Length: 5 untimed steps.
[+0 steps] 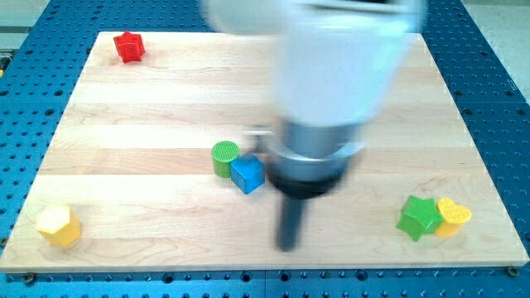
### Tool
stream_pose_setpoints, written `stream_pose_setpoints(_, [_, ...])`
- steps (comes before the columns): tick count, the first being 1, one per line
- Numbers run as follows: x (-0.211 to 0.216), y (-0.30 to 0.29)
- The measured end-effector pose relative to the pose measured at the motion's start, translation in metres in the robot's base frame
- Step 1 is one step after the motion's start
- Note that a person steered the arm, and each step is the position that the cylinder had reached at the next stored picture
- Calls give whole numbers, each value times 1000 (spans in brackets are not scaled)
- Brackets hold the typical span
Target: Move the green circle above the yellow heart
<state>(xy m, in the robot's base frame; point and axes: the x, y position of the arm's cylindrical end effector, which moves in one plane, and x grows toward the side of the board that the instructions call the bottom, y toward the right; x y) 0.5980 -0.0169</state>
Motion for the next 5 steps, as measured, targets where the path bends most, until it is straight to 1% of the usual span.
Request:
stream_pose_setpoints(1, [-38,-80])
stream_pose_setpoints(2, [-106,-61])
stream_pose_setpoints(3, [-132,-60])
stream_pose_setpoints(4, [-120,-28])
stream_pose_setpoints(5, [-98,20])
